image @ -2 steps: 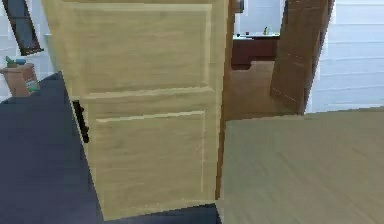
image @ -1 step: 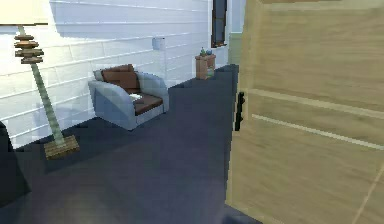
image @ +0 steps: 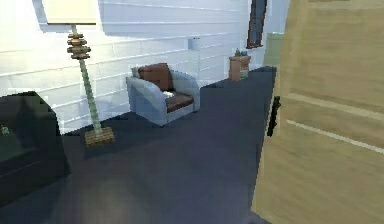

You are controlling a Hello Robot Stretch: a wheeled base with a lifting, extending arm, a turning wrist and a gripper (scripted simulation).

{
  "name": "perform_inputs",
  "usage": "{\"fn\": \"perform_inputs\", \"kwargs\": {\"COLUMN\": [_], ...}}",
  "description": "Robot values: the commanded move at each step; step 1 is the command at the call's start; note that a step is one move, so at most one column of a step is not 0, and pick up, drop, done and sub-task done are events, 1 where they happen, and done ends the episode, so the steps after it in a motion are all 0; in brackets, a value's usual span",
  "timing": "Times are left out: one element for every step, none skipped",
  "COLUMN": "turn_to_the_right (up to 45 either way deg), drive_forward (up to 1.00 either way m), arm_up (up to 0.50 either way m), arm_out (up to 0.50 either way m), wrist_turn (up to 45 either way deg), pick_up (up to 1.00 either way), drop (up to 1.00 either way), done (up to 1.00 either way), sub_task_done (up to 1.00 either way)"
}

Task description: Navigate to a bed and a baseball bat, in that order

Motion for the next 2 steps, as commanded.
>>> {"fn": "perform_inputs", "kwargs": {"turn_to_the_right": [0.0, -3.0], "drive_forward": [0.90, 0.00], "arm_up": [0.00, 0.00], "arm_out": [0.00, 0.00], "wrist_turn": [0.0, 0.0], "pick_up": [0.00, 0.00], "drop": [0.00, 0.00], "done": [0.00, 0.00], "sub_task_done": [0.00, 0.00]}}
